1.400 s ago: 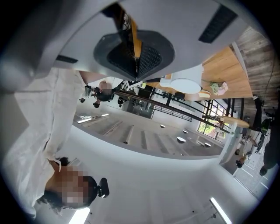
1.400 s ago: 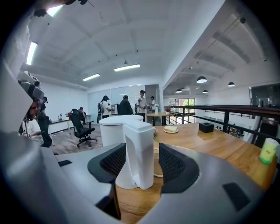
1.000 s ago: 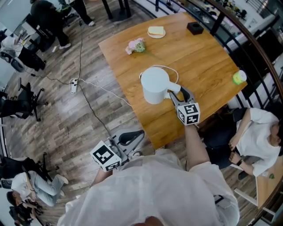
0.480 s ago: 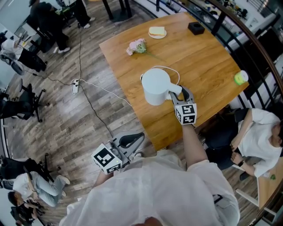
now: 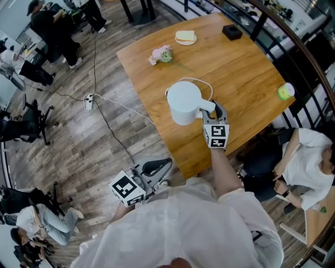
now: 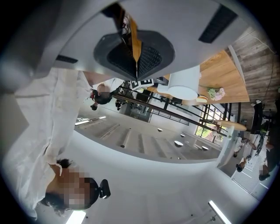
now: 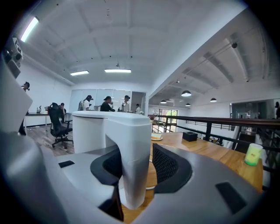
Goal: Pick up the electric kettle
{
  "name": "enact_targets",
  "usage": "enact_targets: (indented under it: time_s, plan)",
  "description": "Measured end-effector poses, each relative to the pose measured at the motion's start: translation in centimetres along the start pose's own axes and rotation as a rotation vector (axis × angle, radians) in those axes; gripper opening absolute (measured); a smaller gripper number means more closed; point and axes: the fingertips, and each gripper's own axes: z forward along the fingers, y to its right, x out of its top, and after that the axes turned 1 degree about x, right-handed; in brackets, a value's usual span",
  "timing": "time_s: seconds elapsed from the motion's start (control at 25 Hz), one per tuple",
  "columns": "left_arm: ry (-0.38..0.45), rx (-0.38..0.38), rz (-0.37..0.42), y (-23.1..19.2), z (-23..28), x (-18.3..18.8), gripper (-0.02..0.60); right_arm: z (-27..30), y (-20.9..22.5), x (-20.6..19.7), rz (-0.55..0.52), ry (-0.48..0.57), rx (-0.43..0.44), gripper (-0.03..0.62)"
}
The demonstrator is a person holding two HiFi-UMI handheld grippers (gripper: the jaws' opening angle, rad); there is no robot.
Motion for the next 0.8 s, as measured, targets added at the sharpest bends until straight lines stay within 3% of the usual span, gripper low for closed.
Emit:
enact_targets:
  time_s: [0.12, 0.2, 0.8]
  plan:
    - [-0.005, 0.001, 0.001, -0.2, 0.0, -0.1, 0.009, 0.1, -0.1, 0.1, 0.025, 0.005, -0.055, 0.110]
    - [-0.007, 0.006, -0.003, -0.4, 0.0, -0.2, 0.009, 0.2, -0.1, 0.3, 0.059, 0.019, -0.066, 0.112]
    - [0.002, 0.010, -0.032, -2.6, 1.4, -2.0, 0.009, 0.9, -0.1, 0.0, 0.010, -0.023, 0.067, 0.098]
